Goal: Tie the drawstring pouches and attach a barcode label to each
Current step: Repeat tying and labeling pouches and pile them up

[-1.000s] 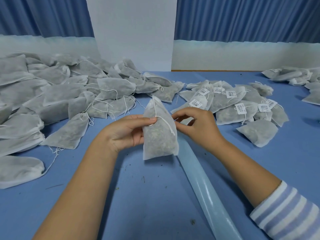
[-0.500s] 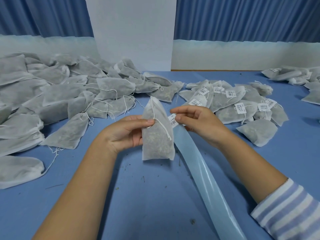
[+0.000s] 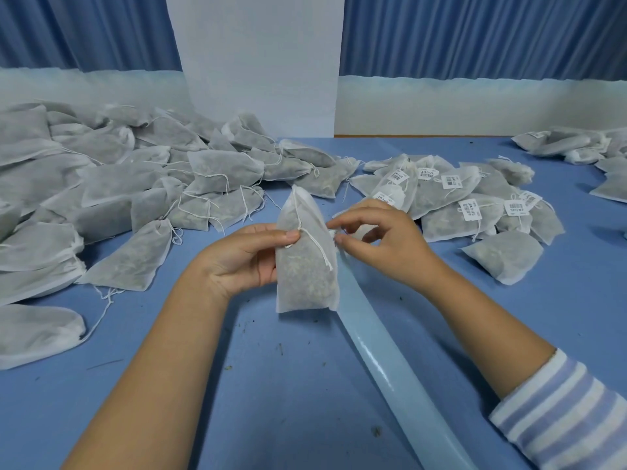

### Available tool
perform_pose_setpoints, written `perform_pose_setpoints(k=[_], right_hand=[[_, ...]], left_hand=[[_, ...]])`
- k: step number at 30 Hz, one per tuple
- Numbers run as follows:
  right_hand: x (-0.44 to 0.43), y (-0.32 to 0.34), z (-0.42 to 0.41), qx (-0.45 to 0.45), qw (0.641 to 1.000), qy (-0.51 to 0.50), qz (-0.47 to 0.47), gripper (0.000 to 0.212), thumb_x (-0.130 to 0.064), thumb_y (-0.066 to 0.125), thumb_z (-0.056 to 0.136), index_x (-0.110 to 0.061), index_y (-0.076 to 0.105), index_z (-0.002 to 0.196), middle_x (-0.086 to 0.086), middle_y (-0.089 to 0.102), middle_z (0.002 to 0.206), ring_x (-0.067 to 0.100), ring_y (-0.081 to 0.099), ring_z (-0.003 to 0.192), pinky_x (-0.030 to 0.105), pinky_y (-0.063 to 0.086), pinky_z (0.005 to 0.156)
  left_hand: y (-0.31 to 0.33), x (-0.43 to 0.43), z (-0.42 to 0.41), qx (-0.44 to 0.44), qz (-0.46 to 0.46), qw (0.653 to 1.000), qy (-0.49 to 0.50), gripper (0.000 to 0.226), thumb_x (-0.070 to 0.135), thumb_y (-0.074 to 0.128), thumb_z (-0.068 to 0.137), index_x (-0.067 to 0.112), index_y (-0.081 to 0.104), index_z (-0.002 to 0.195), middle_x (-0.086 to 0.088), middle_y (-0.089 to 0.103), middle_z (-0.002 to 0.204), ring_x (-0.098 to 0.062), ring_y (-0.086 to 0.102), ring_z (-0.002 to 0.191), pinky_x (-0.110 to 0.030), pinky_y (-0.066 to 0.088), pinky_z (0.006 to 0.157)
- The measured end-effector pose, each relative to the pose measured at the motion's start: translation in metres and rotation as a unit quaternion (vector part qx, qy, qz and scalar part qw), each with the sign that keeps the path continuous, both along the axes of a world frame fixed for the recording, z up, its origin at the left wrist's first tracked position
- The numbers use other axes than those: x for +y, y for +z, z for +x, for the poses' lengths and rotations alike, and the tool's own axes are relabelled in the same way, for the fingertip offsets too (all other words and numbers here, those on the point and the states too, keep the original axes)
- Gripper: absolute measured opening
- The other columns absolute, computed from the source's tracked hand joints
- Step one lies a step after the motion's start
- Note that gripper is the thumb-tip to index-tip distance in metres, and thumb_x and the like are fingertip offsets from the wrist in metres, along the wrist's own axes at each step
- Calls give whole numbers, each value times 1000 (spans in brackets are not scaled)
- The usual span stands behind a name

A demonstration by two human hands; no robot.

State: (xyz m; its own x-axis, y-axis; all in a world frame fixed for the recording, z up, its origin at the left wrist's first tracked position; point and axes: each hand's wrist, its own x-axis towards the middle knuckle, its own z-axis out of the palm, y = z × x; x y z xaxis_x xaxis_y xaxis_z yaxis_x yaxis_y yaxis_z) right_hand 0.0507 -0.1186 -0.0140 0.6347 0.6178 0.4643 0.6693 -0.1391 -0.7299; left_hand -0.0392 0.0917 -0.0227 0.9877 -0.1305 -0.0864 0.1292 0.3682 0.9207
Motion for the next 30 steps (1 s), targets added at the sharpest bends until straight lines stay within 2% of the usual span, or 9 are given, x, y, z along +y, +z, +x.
perform_pose_setpoints(k=[2, 4, 6, 10, 14, 20, 23, 26, 30], right_hand=[[-1, 0, -1, -47, 999, -2, -7, 24, -12, 76, 83, -30, 73, 98, 3, 59, 103, 9, 56, 95, 21, 49, 73], [-1, 0, -2, -86, 996, 9, -4, 25, -11, 77, 81, -29, 73, 98, 3, 59, 103, 8, 55, 98, 18, 46, 76], [-1, 0, -3, -104, 994, 18, -2, 25, -8, 77, 80, -26, 74, 97, 2, 61, 100, 12, 57, 96, 21, 45, 78], [-2, 0, -4, -98, 995, 24, 7, 26, -4, 77, 79, -26, 73, 92, -1, 63, 97, 17, 58, 96, 32, 47, 81], [-2, 1, -4, -79, 996, 33, -18, 30, -8, 76, 81, -23, 72, 107, -4, 65, 104, 10, 57, 100, 26, 47, 80], [-1, 1, -5, -90, 995, 49, -11, 22, -6, 77, 80, -21, 74, 96, -1, 65, 94, 21, 60, 91, 36, 47, 81], [-2, 1, -5, -96, 994, 56, -4, 23, -4, 77, 79, -23, 73, 93, -3, 65, 92, 23, 60, 91, 39, 47, 80], [-1, 1, -3, -95, 994, 54, -5, 23, -4, 77, 79, -23, 73, 91, -8, 64, 91, 18, 59, 91, 35, 47, 78], [-2, 0, -2, -124, 991, 40, 9, 17, -4, 77, 79, -18, 75, 88, -12, 62, 89, 12, 60, 90, 22, 45, 81]], left_hand=[[0, 0, -1, -7, -4, 1000, -14, 10, 8, 78, 73, 10, 81, 82, -5, 78, 90, -14, 75, 82, -28, 59, 70], [0, 0, 0, -10, -5, 1000, -29, 34, 21, 94, 56, 8, 81, 85, -7, 77, 94, -16, 75, 87, -29, 59, 72], [-1, 0, 0, -4, 3, 1000, -25, 47, 27, 98, 46, 7, 80, 85, -9, 77, 96, -19, 74, 89, -30, 59, 73], [0, 1, 0, 1, 10, 1000, -17, 51, 29, 100, 41, 8, 80, 83, -9, 77, 93, -18, 75, 86, -31, 59, 71], [1, 0, -2, -3, 12, 1000, -23, 54, 29, 99, 41, 7, 80, 87, -10, 77, 98, -19, 75, 88, -31, 60, 71], [0, 1, -1, 4, 14, 1000, -26, 56, 29, 99, 43, 4, 79, 89, -18, 74, 107, -27, 73, 97, -39, 60, 82], [0, 0, -1, 0, 15, 1000, -27, 52, 29, 99, 42, 6, 80, 84, -14, 76, 98, -23, 74, 89, -34, 61, 74], [0, 1, -1, 4, -2, 1000, -15, 62, 28, 100, 39, 2, 78, 92, -16, 75, 101, -23, 74, 91, -34, 60, 74], [0, 1, 0, 8, -14, 1000, -2, 73, 27, 101, 38, -3, 76, 99, -18, 73, 108, -26, 72, 97, -37, 60, 81]])
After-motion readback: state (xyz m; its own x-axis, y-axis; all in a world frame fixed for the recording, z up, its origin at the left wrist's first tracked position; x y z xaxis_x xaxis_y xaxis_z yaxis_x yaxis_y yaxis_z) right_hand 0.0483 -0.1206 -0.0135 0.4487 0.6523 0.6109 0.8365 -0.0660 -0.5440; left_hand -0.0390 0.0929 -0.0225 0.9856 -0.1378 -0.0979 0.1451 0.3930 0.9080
